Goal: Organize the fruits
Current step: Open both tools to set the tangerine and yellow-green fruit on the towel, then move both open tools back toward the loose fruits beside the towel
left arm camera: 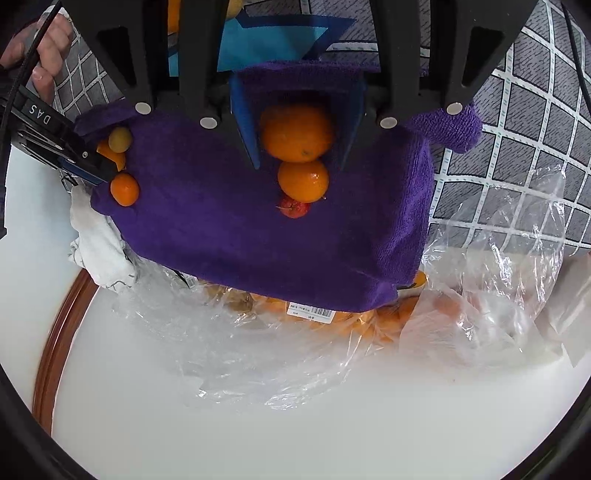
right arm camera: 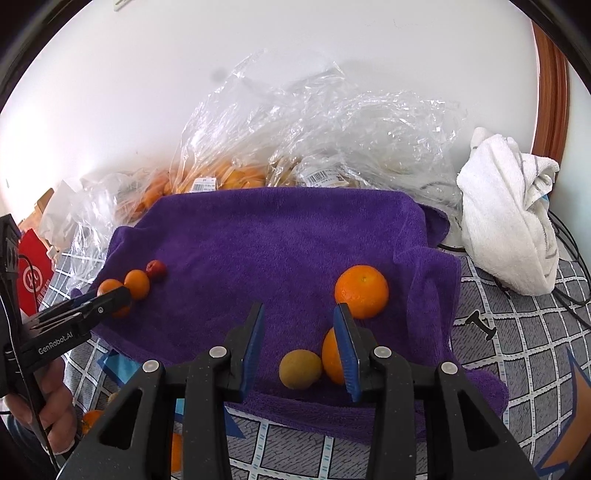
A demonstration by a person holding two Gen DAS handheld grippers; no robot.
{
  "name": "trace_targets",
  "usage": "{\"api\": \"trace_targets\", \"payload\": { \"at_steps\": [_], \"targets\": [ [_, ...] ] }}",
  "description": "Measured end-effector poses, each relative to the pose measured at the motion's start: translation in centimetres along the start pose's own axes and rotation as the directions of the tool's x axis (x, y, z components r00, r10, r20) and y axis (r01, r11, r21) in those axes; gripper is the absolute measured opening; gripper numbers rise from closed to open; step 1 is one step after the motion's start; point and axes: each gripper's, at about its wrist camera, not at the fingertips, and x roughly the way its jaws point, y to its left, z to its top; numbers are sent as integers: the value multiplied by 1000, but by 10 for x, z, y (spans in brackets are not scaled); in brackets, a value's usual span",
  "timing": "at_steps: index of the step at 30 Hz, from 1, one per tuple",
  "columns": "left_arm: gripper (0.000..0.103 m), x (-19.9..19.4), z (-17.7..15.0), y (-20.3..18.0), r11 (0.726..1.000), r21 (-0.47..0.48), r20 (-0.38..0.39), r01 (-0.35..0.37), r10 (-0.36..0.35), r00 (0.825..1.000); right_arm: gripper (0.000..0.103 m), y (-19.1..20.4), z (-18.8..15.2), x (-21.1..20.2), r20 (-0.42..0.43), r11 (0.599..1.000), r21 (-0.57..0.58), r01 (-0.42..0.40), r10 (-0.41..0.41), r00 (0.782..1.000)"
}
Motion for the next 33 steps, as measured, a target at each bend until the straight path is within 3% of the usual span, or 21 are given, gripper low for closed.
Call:
{"api": "trace_targets", "payload": {
  "at_steps": [7,14,20,24,33],
  "targets": [
    [42,-4,-2,4,999,-27,25,24,-23,999,38,2,-1,0,5,1000,-5,-9,9,1000],
    [50,-22,1,14,996,-76,98,41,-33,995,38,3,3,-12,36,1000,3,-6,5,999],
    [50,-35,10,14,996,-83,100,-16,25,995,38,3,5,-31,16,999,34,27,-27,999],
    [50,-49,13,10,995,-72,94,-67,73,993,45,10,-8,-56,43,999,10,38,-38,998],
    [50,-87,-25,26,986,-30,69,-167,168,983,41,44,-52,-67,9,999,-44,0,0,1000]
  ]
}}
